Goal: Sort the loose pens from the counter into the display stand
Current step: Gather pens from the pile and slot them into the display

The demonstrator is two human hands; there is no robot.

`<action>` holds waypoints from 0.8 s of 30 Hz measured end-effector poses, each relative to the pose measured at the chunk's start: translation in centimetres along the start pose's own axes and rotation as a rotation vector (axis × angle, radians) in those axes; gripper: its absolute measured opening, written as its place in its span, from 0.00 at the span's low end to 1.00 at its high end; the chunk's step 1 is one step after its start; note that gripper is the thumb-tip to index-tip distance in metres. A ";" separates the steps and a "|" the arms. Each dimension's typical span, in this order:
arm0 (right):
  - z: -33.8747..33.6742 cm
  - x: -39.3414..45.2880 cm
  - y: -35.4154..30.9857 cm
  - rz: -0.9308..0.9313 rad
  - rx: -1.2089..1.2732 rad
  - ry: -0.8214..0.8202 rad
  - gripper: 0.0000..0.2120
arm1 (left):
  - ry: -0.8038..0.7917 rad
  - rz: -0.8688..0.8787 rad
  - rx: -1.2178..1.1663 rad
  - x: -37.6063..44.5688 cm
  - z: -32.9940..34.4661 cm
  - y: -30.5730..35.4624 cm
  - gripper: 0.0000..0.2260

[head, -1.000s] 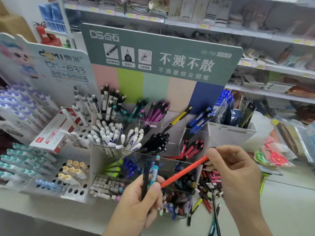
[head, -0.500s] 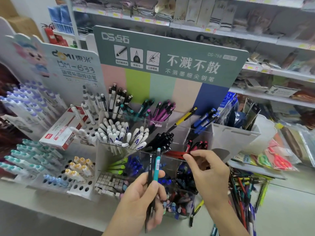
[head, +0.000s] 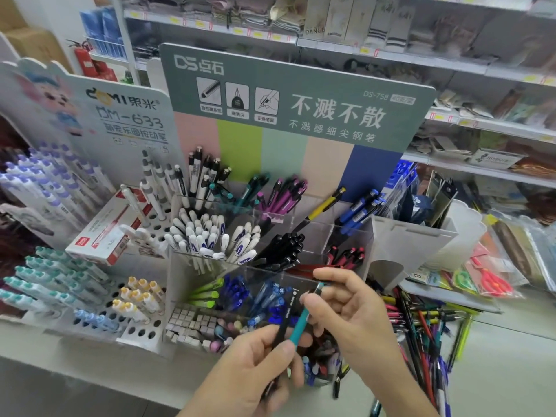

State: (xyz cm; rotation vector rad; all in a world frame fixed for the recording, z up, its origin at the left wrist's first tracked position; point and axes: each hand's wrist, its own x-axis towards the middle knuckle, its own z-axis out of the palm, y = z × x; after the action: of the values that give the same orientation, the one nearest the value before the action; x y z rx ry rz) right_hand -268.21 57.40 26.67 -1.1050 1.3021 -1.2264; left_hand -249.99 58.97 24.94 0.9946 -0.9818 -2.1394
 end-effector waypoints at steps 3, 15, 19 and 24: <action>-0.5 0.7 -2.3 -0.085 0.065 0.101 0.18 | 0.115 0.013 0.042 -0.1 -0.6 0.6 0.13; 5.6 13.2 -6.5 -0.887 -0.414 0.228 0.09 | 0.382 0.274 -0.143 -0.4 -1.8 2.5 0.13; 6.7 15.3 -5.2 -0.848 -0.728 0.026 0.09 | 0.443 0.274 -0.065 -0.7 -2.6 2.9 0.13; 6.7 12.7 -4.7 -0.832 -0.851 -0.013 0.15 | 0.483 0.354 0.007 -0.2 -3.4 3.1 0.12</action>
State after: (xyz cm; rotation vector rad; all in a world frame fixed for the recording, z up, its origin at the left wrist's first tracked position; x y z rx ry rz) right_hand -262.79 43.80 30.45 -2.4320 1.4354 -1.2174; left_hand -246.52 56.08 25.98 1.1686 -0.8469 -1.5110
